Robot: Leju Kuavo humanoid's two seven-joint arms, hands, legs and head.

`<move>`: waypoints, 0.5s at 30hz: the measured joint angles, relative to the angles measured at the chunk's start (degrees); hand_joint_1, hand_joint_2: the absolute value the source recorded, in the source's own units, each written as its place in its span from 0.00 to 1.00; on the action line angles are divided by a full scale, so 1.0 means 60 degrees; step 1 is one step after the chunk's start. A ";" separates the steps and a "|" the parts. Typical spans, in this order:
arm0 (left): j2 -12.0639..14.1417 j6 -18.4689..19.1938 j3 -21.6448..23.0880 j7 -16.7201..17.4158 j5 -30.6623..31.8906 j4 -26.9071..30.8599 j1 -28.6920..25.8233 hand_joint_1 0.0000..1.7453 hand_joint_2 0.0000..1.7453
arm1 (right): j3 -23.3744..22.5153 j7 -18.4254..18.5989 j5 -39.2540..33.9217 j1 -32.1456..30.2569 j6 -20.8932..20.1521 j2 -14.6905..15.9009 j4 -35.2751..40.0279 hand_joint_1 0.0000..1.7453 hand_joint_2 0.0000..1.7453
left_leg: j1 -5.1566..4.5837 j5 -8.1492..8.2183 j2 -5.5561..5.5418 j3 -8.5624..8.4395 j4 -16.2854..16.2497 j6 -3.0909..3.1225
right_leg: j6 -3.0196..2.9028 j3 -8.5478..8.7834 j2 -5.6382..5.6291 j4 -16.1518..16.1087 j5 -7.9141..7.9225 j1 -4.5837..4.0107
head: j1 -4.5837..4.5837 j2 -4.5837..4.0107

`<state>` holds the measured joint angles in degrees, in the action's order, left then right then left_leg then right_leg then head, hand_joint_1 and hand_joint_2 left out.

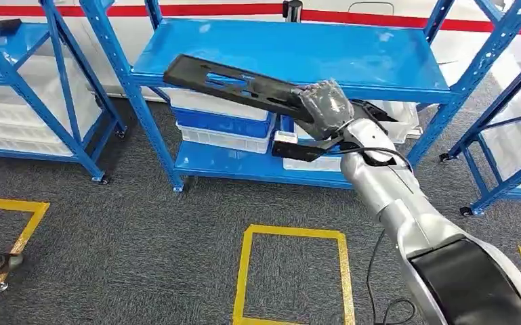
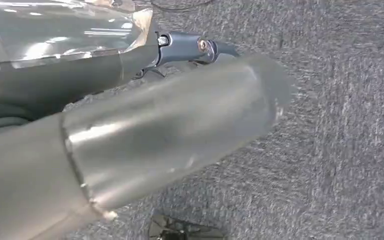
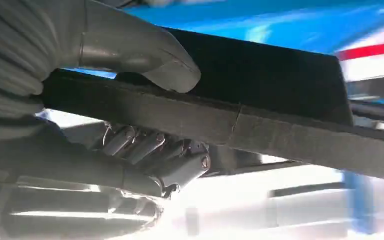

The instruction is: Take the parts from the cabinet and place them on the table.

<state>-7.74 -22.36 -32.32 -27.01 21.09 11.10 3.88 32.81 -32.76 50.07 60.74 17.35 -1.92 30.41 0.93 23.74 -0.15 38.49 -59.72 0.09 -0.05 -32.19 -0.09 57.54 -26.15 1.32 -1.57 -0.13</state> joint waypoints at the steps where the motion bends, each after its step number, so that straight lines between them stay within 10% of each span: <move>1: -0.0004 0.0000 -0.0033 0.0004 -0.0004 0.0000 0.0004 0.00 0.00 | 0.0022 -0.0538 -0.0302 -0.0092 -0.0229 -0.0022 0.0138 0.96 1.00 | 0.0021 0.0522 -0.0001 0.0236 -0.0653 -0.0049 | -0.0086 -0.0059 0.0005 0.0001 0.0055 -0.0005 | -0.0036 0.0000; 3: 0.0000 -0.0004 -0.0095 0.0000 -0.0018 0.0000 0.0008 0.00 0.00 | 0.0109 -0.1033 -0.0706 -0.0303 -0.0608 -0.0018 0.0408 0.96 1.00 | 0.0028 0.1295 -0.0004 0.0782 -0.2161 -0.0133 | -0.0134 -0.0159 0.0012 0.0009 0.0116 -0.0060 | -0.0036 0.0000; 5: 0.0000 -0.0004 -0.0161 0.0004 -0.0036 0.0000 -0.0009 0.00 0.00 | 0.0255 -0.1091 -0.0939 -0.0609 -0.0797 0.0033 0.0758 0.96 1.00 | 0.0033 0.1419 -0.0001 0.0848 -0.2687 -0.0153 | -0.0124 -0.0248 0.0023 0.0015 0.0181 -0.0101 | -0.0033 0.0000; 9: 0.0026 0.0007 -0.0237 0.0004 -0.0025 0.0004 0.0002 0.00 0.00 | 0.0477 -0.1061 -0.1114 -0.0920 -0.0822 0.0208 0.1468 0.96 1.00 | -0.0006 0.0524 -0.0022 -0.0970 0.0083 0.0114 | -0.0062 -0.0325 0.0019 0.0017 0.0290 -0.0139 | -0.0036 0.0000; 15: 0.0026 0.0025 -0.0288 0.0000 0.0040 0.0000 0.0013 0.00 0.00 | 0.0652 -0.1032 -0.1266 -0.0997 -0.0818 0.0601 0.2086 0.96 1.00 | -0.0034 0.0221 0.0065 -0.0961 0.0467 0.0420 | 0.0229 -0.0618 0.0021 0.0163 0.0253 -0.0196 | -0.0008 0.0000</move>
<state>-7.58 -22.21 -34.05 -27.02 21.33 11.10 3.96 36.72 -38.95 42.47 54.76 12.44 1.68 42.92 0.73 25.06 0.24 32.72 -56.92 2.61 1.33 -35.90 0.03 58.52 -24.63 0.14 -1.62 -0.13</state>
